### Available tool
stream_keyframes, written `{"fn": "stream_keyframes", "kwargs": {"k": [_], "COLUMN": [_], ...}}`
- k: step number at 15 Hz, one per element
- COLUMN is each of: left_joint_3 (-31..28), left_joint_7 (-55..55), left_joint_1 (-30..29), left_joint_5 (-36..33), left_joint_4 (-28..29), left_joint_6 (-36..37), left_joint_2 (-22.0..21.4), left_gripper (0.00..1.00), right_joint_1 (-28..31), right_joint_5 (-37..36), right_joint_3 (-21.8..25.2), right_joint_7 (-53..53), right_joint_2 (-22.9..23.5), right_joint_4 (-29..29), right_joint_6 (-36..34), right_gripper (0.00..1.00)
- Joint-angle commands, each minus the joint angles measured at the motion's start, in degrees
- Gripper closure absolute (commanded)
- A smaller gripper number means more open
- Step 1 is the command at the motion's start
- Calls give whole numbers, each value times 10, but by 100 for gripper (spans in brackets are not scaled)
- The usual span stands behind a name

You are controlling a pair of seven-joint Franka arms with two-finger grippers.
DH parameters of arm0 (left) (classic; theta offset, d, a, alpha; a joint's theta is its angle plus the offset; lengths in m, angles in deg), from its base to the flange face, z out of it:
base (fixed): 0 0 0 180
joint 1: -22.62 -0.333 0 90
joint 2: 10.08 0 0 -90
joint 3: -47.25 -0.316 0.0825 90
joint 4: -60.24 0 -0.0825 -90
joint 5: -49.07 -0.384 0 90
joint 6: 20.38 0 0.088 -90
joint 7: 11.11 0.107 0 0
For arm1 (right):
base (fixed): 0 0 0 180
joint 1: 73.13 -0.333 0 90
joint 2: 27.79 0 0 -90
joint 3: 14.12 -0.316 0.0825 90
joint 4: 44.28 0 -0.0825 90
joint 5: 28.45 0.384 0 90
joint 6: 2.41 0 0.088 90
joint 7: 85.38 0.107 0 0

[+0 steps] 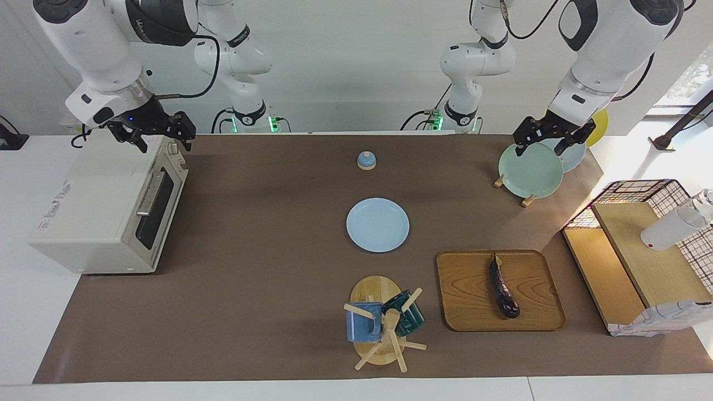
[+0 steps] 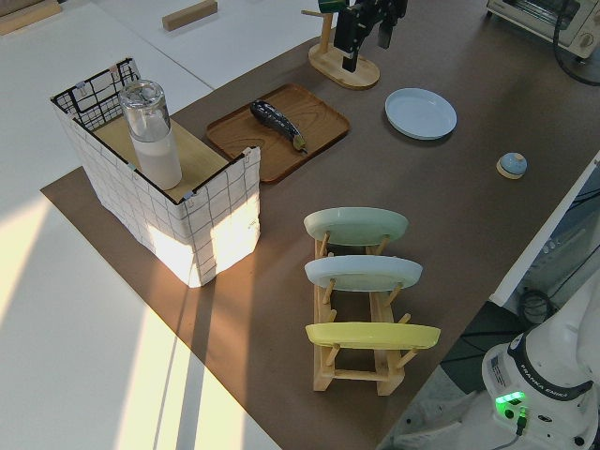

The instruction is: Put eggplant into oven

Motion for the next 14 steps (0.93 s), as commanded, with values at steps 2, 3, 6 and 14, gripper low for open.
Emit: {"fn": "stream_keyframes", "kwargs": {"k": [2, 3, 6, 14], "left_joint_3": [2, 2, 2, 3], "left_joint_7": [6, 7, 9, 3], "left_joint_1": [-4, -4, -4, 0], "left_joint_5": [8, 8, 8, 8], "left_joint_4": [6, 6, 7, -14], "left_joint_6": [-4, -5, -7, -86], "left_joint_2": [-10, -11, -12, 39], "left_gripper": [0, 0, 0, 0], "right_joint_1": [4, 4, 5, 3], "right_joint_5": [16, 17, 17, 17], "right_joint_3": [0, 0, 0, 0], "right_joint_7": [8, 9, 8, 12], "right_joint_2": [-8, -8, -8, -14], "right_joint_4": [7, 7, 7, 25], "right_joint_6": [0, 0, 1, 22], "right_gripper": [0, 0, 0, 18]}}
